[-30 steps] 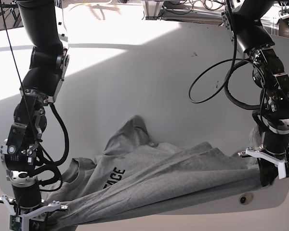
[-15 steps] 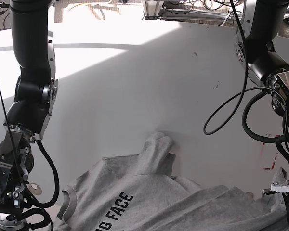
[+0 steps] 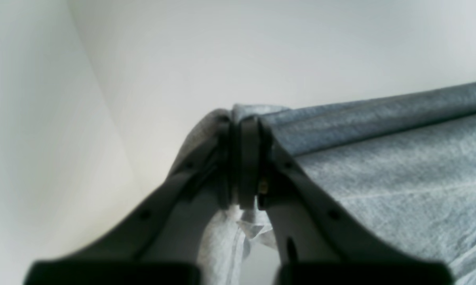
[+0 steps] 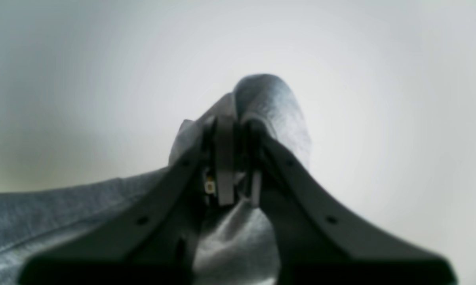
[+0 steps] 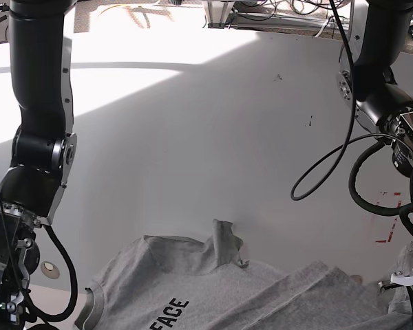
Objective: Fold the T-shirt properly
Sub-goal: 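Lift the grey T-shirt high with both grippers, stretching it between them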
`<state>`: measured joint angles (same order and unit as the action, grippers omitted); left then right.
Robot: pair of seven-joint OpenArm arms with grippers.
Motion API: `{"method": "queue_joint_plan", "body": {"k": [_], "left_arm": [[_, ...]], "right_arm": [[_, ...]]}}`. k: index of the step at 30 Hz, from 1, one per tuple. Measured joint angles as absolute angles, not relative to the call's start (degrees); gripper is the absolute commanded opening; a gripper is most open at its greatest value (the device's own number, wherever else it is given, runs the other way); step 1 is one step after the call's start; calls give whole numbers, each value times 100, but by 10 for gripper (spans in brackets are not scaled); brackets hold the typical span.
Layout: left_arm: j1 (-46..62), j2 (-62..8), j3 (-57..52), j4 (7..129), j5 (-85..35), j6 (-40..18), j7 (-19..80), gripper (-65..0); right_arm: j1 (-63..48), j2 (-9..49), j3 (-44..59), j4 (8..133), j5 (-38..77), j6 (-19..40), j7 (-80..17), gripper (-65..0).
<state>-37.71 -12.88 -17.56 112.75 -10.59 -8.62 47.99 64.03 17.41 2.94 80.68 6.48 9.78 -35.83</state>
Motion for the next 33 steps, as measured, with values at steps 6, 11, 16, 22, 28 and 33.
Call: {"method": "queue_joint_plan", "body": {"k": [6,11,16,22,28,33], "left_arm": [[-3975,-1293,-1752,11277,-1061,-860,4781,-650],[-3892,-1293,-1721,11170,-1063,-858,4757,-650],[-3479,-1253,-1658,11102,-1094,-849,4751,-650],[-2681,-996,-1673,11087,-1299,-838,4762,-650],[-1664,-991,-1680,11190,-1374,-871,4805,-650],[-792,-1004,-1688,11284,-1347,-845,4779,-650]], "right_arm": [[6628,1747,294,8023,648,993,-3529,-648],[6539,1754,296,8149,644,989,-3507,-648],[5953,1911,311,8486,690,1007,-3701,-648],[4908,2049,484,9024,674,998,-3802,-648],[3599,1999,888,9841,628,934,-4117,-648],[2587,1876,1092,10471,674,1009,-4099,-648]]}}
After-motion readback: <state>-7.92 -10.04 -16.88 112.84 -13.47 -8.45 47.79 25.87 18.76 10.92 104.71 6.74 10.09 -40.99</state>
